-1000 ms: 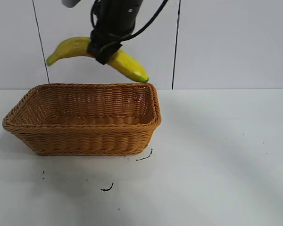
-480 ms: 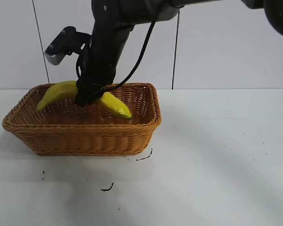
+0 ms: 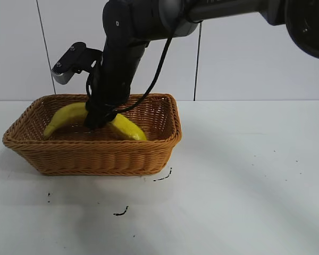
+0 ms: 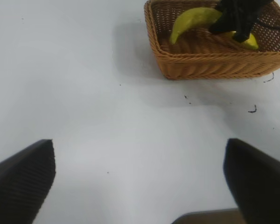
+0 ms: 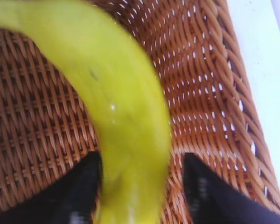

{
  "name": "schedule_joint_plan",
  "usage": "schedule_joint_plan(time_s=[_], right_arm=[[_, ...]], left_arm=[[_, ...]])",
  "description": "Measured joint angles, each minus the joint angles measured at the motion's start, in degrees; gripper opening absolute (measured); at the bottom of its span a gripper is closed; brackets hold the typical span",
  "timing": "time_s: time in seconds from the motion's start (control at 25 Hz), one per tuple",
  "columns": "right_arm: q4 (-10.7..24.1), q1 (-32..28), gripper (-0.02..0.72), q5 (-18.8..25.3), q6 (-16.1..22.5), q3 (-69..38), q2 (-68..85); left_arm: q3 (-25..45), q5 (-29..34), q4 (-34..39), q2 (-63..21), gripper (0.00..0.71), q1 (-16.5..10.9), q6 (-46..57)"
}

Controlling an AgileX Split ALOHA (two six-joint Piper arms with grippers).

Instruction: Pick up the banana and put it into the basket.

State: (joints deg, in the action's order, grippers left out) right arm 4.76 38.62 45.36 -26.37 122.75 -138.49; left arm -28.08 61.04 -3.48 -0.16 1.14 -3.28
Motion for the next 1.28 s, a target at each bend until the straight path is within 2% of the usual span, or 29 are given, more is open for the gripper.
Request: schedule_joint_plan(time_s=[0.24, 0.4, 0.52, 0.76, 0.96, 1.12, 1.28], right_arm=[[-0.23, -1.90, 0.689, 4.07, 12.58, 0.10, 7.41], [-1.43, -7.20, 0.689, 6.84, 19.02, 0.85, 8.04], [-1.48, -12.75, 0.689, 7.54, 22.16, 0.85, 8.04], [-1.43, -25.08, 0.689, 11.96, 24.01, 0.87, 8.04], [-2.09, -32.34, 0.689, 15.60, 27.16, 0.87, 8.04], [-2.95, -34.56, 0.689, 19.59, 27.96, 0.87, 8.04], [-2.25, -34.64, 0.689, 23.62, 28.13, 0.92, 8.04]], left_arm=[[0.00, 0.00, 0.00, 0.00, 0.695, 0.00, 0.00], [0.00, 0.00, 0.00, 0.00, 0.695, 0.00, 0.00], [0.00, 0.00, 0.00, 0.00, 0.695, 0.00, 0.00], [0.00, 0.00, 0.00, 0.00, 0.695, 0.00, 0.00], [0.00, 0.00, 0.00, 0.00, 0.695, 0.00, 0.00], [0.00, 0.00, 0.00, 0.00, 0.695, 0.00, 0.00], [0.00, 0.00, 0.00, 0.00, 0.695, 0.00, 0.00]])
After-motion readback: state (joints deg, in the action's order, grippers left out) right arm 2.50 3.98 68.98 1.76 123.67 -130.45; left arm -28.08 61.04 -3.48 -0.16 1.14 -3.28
